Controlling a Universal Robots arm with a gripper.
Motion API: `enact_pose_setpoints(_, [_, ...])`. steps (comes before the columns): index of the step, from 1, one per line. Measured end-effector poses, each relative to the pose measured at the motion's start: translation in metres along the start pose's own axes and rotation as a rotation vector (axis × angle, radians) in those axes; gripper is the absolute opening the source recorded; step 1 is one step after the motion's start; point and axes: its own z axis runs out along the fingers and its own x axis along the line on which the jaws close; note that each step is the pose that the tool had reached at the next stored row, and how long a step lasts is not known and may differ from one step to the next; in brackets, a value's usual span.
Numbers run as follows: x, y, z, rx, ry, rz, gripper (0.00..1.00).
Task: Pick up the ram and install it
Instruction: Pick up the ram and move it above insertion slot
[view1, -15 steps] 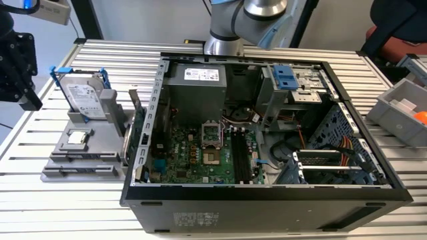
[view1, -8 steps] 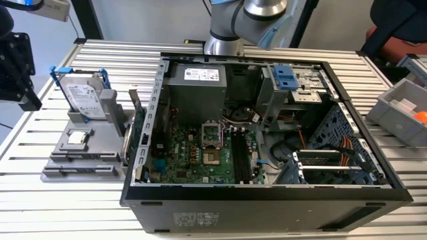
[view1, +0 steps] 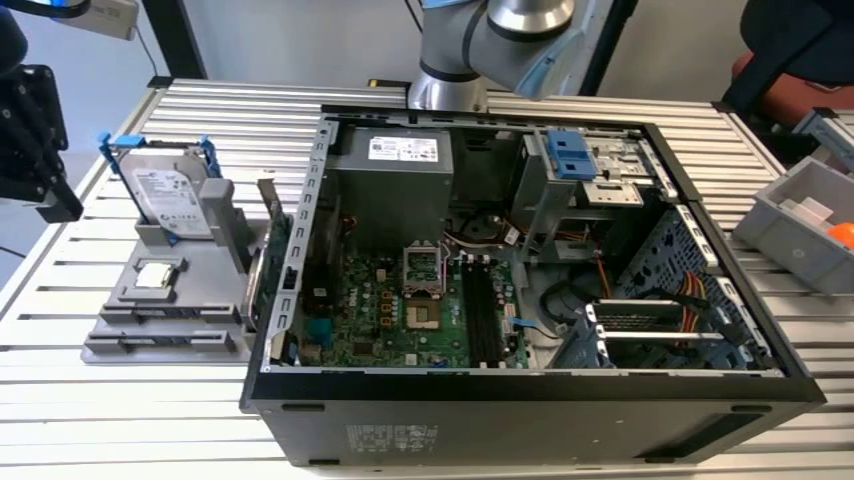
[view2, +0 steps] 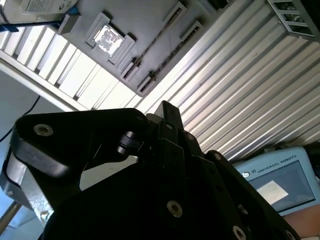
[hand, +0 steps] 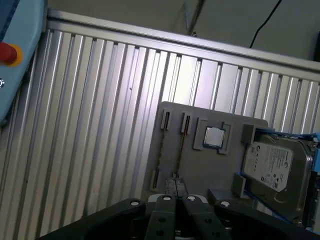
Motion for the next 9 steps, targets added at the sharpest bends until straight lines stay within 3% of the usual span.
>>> enact_pose_setpoints(5, [0.0,0.0,0.0001,-0.0007,0.0012,-0.03,0.0])
enact_pose_setpoints(6, [0.0,0.0,0.0001,-0.0008,0.0015,-0.036,1.0])
enact_pose_setpoints(9, [0.0,0.0,0.0,-0.0017,0.0028,-0.068,1.0])
